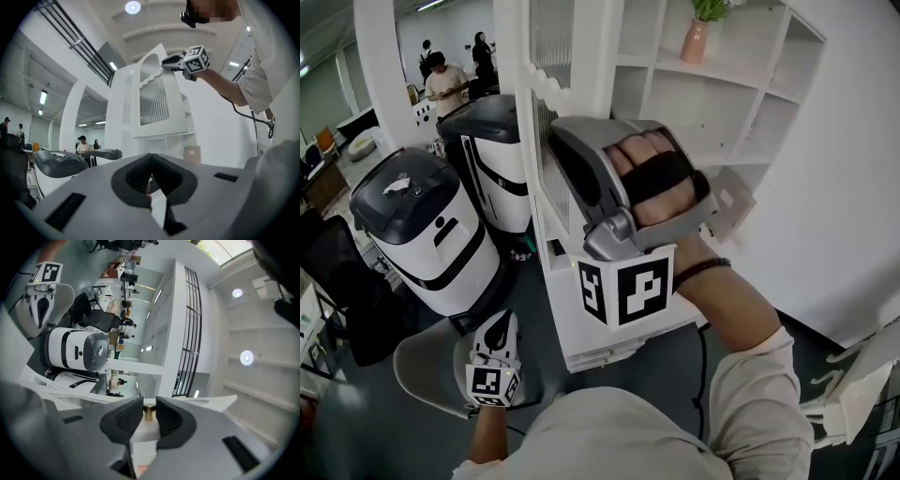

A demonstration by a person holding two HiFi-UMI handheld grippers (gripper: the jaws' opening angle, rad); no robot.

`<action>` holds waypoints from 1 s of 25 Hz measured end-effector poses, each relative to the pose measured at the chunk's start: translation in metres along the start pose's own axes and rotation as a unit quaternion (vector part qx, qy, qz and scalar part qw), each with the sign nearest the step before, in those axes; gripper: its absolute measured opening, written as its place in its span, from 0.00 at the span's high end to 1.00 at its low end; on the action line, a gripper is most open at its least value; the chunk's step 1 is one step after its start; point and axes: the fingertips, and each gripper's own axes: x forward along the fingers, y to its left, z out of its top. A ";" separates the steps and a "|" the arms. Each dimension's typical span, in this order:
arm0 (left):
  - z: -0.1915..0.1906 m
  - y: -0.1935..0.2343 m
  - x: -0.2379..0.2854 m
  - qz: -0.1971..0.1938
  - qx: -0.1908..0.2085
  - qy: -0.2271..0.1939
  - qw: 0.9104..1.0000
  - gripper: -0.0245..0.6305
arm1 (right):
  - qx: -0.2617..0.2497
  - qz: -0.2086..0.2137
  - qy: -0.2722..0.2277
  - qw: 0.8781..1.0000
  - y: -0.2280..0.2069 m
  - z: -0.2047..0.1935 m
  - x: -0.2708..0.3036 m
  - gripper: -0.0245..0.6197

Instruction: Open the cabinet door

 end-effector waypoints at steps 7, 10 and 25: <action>0.004 0.029 -0.024 0.045 0.007 -0.001 0.999 0.96 | 0.005 0.000 -0.019 1.000 -0.001 0.016 0.000 0.83; 0.004 0.040 -0.036 0.065 0.008 0.001 0.998 0.96 | 0.003 -0.003 -0.025 1.000 -0.001 0.025 0.002 0.84; -0.003 0.061 -0.076 0.111 0.001 0.007 0.994 0.96 | 0.024 -0.021 -0.077 0.997 -0.006 0.074 0.009 0.96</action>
